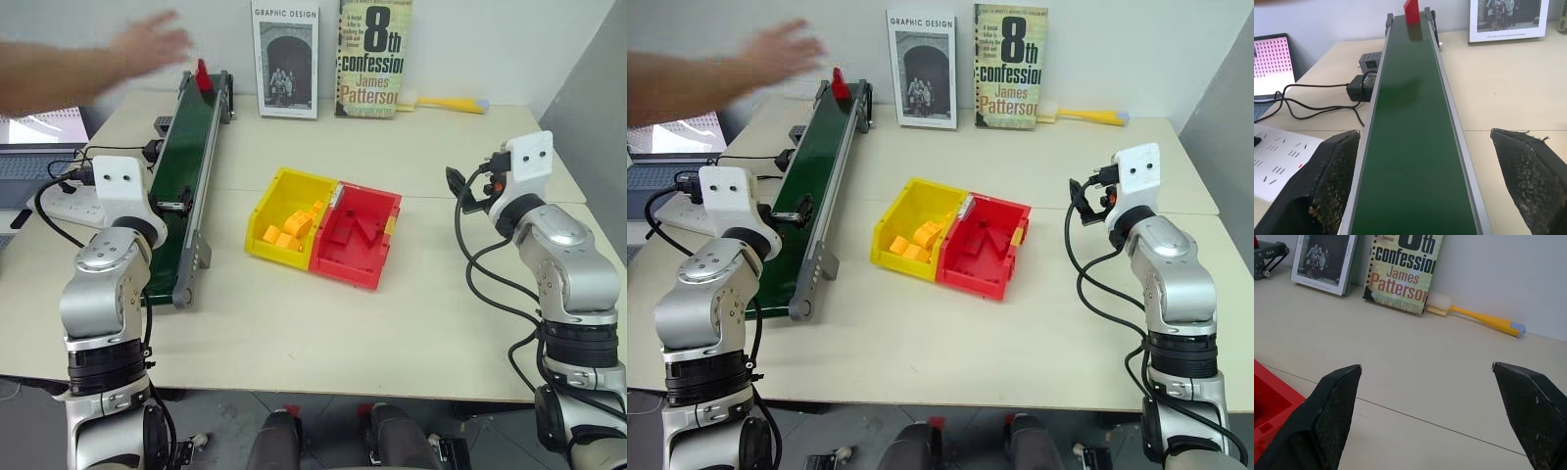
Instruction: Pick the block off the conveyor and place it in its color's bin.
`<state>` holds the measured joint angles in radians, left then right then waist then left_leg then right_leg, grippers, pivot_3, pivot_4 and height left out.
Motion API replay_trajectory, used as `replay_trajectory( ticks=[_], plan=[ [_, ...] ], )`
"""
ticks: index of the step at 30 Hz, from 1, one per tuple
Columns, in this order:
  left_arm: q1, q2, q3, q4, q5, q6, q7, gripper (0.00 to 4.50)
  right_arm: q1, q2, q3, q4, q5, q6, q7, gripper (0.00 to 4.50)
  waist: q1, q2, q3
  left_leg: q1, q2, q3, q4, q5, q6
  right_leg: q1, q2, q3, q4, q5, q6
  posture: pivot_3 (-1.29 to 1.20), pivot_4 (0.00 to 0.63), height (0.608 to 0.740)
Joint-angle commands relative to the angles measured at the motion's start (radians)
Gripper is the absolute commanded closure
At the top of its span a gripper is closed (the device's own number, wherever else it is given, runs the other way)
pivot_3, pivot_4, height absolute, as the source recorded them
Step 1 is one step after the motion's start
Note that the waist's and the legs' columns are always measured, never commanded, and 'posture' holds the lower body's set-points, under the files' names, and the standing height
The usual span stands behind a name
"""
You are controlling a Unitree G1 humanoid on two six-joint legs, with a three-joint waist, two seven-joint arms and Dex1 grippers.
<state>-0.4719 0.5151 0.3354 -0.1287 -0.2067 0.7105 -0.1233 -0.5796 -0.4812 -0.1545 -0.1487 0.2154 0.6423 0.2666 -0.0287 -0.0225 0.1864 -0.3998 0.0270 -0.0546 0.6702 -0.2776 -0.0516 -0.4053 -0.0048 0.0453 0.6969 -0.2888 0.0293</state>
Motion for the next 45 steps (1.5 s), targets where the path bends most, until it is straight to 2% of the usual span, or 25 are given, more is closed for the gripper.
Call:
replay_trajectory(
  ticks=[1,10,23,27,31,34,38,45],
  plan=[
    [-0.022,0.015,0.005,-0.032,0.005,-0.022,-0.005,0.03,-0.025,-0.014,-0.006,-0.016,-0.007,-0.016,0.009,0.0,0.0,0.0,0.0,0.0,0.0,0.0,0.0,0.0,0.0,0.0,0.0,0.0,0.0,0.0,0.0,0.0,0.15,0.74],
    [0.005,-0.016,0.071,-0.059,-0.005,-0.049,0.044,0.03,-0.03,-0.007,-0.009,-0.011,-0.012,-0.016,0.008,0.0,0.0,0.0,0.0,0.0,0.0,0.0,0.0,0.0,0.0,0.0,0.0,0.0,0.0,0.0,0.0,0.0,0.15,0.74],
    [0.024,-0.039,0.079,-0.052,-0.01,-0.079,0.07,0.03,-0.072,-0.028,0.018,0.029,-0.006,-0.046,0.075,0.0,0.0,0.0,0.0,0.0,0.0,0.0,0.0,0.0,0.0,0.0,0.0,0.0,0.0,0.0,0.0,0.0,0.15,0.74],
    [0.021,-0.034,0.06,-0.035,-0.011,-0.074,0.055,0.03,-0.107,-0.058,0.048,0.044,0.048,-0.052,0.214,0.0,0.0,0.0,0.0,0.0,0.0,0.0,0.0,0.0,0.0,0.0,0.0,0.0,0.0,0.0,0.0,0.0,0.15,0.74],
    [0.011,-0.039,0.054,-0.011,-0.009,-0.084,0.053,0.03,-0.145,-0.133,0.09,-0.038,0.224,0.022,0.516,0.0,0.0,0.0,0.0,0.0,0.0,0.0,-0.001,0.0,0.0,0.0,0.0,0.0,-0.001,0.0,0.0,0.0,0.15,0.74],
    [-0.006,-0.042,0.053,0.016,-0.008,-0.095,0.052,0.03,-0.168,-0.186,0.116,-0.074,0.318,0.085,0.654,0.0,0.0,0.0,0.0,0.0,0.0,-0.001,-0.001,0.0,0.0,0.0,0.0,-0.001,-0.001,0.0,0.0,0.0,0.15,0.74],
    [-0.033,-0.041,0.057,0.051,-0.016,-0.103,0.049,0.03,-0.192,-0.21,0.14,-0.074,0.349,0.101,0.719,0.0,0.0,0.0,0.0,0.0,0.0,-0.002,0.0,0.0,0.0,0.001,0.0,-0.002,-0.001,0.0,0.0,0.0,0.15,0.74],
    [-0.055,-0.047,0.055,0.086,-0.027,-0.101,0.042,0.03,-0.208,-0.206,0.148,-0.082,0.345,0.101,0.723,0.0,0.001,0.0,0.0,0.0,0.0,-0.002,0.0,0.0,0.0,0.0,0.0,-0.002,-0.001,0.0,0.0,0.0,0.15,0.74]
  ],
)
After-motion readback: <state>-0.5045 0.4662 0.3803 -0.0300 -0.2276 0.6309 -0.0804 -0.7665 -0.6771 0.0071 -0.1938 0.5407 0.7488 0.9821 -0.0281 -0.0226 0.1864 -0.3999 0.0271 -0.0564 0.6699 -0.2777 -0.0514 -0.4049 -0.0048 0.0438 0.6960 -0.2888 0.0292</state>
